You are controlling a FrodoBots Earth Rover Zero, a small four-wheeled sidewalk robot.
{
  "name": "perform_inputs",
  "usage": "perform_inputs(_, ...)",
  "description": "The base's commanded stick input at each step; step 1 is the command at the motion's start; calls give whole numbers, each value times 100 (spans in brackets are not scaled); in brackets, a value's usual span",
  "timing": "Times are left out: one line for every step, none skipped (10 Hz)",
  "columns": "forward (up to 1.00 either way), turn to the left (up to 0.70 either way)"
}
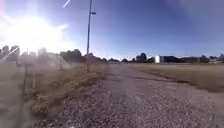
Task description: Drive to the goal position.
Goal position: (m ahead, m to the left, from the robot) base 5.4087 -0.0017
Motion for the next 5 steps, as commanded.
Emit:
perform_inputs(50,0)
perform_inputs(50,-6)
perform_inputs(50,-29)
perform_inputs(50,-50)
perform_inputs(50,-50)
